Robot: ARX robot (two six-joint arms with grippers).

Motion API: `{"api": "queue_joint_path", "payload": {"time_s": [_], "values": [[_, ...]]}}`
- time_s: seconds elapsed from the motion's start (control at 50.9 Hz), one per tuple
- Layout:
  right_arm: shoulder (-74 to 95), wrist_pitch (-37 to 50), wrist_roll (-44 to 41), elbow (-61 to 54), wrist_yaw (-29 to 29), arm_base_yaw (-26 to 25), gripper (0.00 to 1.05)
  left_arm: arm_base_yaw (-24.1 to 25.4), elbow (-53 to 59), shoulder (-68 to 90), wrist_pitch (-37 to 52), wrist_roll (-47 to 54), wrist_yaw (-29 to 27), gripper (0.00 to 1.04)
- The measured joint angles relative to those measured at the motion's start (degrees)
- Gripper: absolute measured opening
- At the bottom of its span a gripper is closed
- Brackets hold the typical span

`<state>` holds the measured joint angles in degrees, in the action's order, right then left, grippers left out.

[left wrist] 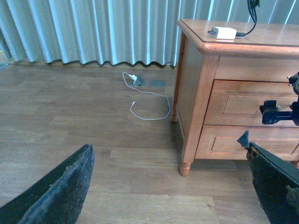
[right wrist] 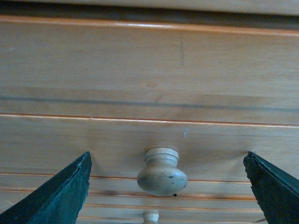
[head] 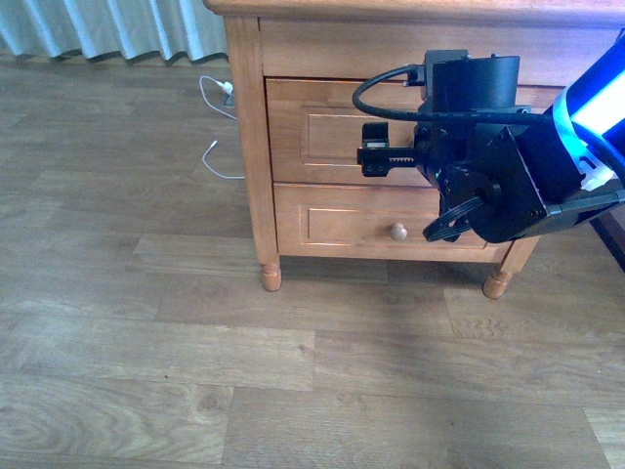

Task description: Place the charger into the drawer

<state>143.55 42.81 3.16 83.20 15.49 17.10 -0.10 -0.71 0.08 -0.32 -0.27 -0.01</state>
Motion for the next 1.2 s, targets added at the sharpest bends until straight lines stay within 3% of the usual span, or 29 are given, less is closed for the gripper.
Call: {"api": "queue_joint_path", "payload": {"time_s": [0.511, 0.904, 0.983, 1.199], "values": [[0.48, 0.55, -0.57, 0.31, 0.04, 0.76, 0.95, 0.0, 0.0, 0.0, -0.02, 0.0, 0.0, 0.99], [0.48, 0.07, -1.81, -0.13, -0.04, 0.57, 0.28, 0.0, 0.0, 0.0, 0.0, 0.0, 0.0, 0.99], [0.48, -0.04, -1.81, -0.13, 0.0, 0.52, 0.24, 0.0, 0.0, 0.0, -0.02, 0.0, 0.0, 0.99], [-0.35, -0.63, -1.2, -1.79, -0.39, 0.5, 0.23, 0.0, 0.0, 0.0, -0.02, 0.0, 0.0, 0.99]]}}
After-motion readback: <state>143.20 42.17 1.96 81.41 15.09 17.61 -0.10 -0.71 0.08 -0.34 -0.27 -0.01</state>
